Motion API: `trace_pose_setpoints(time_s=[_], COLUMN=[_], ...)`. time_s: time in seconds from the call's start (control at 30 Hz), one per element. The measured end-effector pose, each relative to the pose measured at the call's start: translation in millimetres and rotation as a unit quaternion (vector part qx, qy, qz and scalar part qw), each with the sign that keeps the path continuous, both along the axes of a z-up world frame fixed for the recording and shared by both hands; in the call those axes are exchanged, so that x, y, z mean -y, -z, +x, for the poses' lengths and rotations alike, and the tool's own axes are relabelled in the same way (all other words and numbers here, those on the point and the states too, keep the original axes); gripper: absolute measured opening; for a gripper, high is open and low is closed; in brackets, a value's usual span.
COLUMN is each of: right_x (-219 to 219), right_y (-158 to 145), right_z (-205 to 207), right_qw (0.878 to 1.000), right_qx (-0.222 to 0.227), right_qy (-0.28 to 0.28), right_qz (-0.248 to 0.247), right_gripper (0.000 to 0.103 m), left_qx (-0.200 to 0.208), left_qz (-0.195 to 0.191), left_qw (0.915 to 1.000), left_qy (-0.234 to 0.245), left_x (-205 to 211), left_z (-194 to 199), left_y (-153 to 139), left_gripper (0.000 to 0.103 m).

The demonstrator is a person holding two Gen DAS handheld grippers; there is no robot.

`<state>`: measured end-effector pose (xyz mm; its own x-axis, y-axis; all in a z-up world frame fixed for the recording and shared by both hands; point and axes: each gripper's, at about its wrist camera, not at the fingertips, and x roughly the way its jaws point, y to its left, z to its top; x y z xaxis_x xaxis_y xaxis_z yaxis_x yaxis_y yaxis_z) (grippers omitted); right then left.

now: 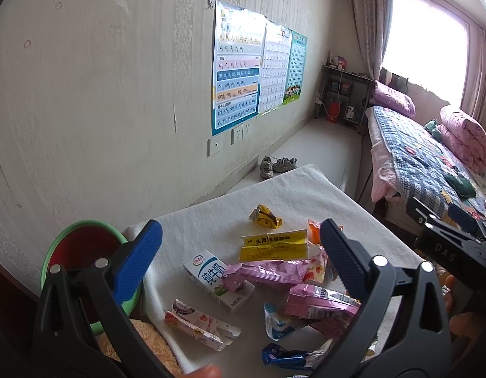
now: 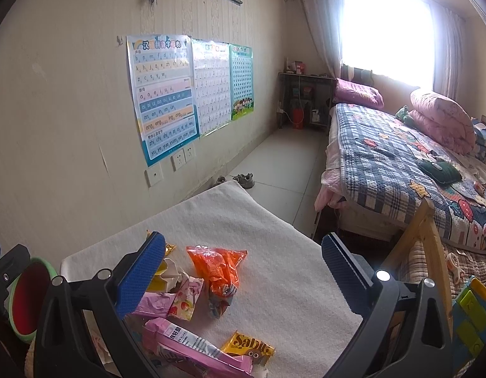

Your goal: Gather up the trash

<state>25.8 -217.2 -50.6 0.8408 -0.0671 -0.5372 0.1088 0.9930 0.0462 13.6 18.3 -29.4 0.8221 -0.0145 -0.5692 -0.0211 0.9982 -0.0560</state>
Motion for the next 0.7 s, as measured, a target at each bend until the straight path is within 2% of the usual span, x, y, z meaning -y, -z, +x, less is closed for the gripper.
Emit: trace_pose_setpoints(time_s=[0.5, 0.7], right_x=[2.0, 2.9], right_y=[0.7, 4.9], right_z=[3.5, 8.5], right_qw=[1.0, 1.0], right_qx=[-0.006, -0.022], right_qy=[0.001, 0.002], right_qz=[0.006, 0.005], right_gripper=[0.096, 0.096], left_qx=[0.003, -0.015], left_qz=[0.014, 0.023], left_qw=[0.9999, 0.9996], left_qy=[0.0, 0.012], left_x=[0.9, -2.5], left_z=[-1.9, 4.9], left_y=[1.2, 23.2], left_gripper=[0.098, 0.098])
